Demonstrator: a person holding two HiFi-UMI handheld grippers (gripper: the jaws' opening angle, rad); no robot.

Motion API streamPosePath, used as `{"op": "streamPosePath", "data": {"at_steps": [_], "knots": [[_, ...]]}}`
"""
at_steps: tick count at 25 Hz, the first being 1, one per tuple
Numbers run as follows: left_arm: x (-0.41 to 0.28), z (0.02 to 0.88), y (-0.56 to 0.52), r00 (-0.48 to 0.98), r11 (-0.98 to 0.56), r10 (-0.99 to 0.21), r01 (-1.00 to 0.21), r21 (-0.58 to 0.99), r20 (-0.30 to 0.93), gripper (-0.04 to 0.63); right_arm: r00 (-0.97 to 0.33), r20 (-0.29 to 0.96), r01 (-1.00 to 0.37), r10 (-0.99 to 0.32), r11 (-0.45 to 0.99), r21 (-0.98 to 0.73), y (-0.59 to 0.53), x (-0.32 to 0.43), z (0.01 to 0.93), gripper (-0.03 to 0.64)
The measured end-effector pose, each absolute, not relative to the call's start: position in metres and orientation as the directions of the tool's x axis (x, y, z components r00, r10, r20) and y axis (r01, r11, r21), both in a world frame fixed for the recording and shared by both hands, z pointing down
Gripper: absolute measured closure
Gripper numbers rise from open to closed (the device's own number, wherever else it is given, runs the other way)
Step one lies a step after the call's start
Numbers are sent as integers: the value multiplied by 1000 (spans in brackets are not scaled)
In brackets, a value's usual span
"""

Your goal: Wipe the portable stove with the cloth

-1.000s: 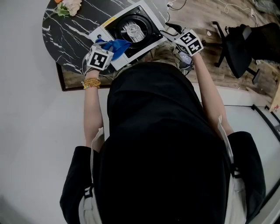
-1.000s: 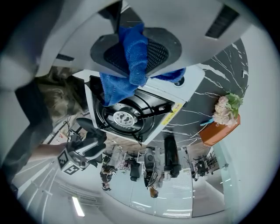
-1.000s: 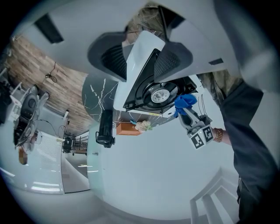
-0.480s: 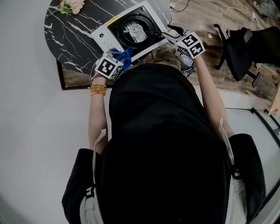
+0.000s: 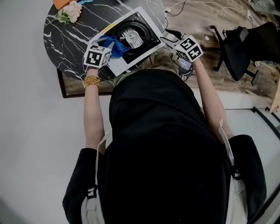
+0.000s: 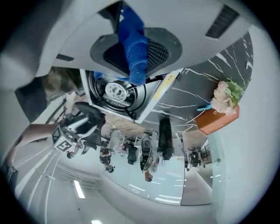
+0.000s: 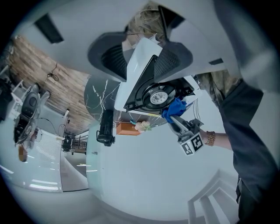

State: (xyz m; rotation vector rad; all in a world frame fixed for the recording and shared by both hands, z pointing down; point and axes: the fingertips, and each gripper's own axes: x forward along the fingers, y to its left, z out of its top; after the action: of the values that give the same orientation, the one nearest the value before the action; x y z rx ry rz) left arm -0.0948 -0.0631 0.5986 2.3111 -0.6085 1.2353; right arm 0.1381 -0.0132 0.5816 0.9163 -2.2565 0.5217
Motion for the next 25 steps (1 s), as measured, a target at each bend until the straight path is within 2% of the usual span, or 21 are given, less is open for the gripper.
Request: {"op": "streamPosePath", "data": {"at_steps": [3,5,8,14,18,22,25], "knots": [[-90,619,-75,465,-809,-209,-576,114,860,503,-544,694,-729,-471,675,-114,-8,141,583,431],[-89,624,-75,462,-800,-204,-587,125,863,503,-538,699,-735,-471,668,-117,-4,143,585,431],[-86,623,-65,458,-808,-141,-566,166,878,503,-535,701,-745,-472,655,-129,1,147,589,431],[-70,626,-10,468,-854,49,-439,280,882,503,-542,700,-743,-465,655,-140,3,145,592,431],[-59,623,17,537,-820,111,-426,382,836,505,-551,693,-734,-465,665,-138,-2,139,590,431],[-61,616,24,649,-749,93,-455,482,755,505,-569,689,-708,-449,694,-133,-3,126,584,431],[-66,592,20,759,-676,42,-458,578,650,505,-645,648,-612,-406,782,-119,3,94,562,431]]}}
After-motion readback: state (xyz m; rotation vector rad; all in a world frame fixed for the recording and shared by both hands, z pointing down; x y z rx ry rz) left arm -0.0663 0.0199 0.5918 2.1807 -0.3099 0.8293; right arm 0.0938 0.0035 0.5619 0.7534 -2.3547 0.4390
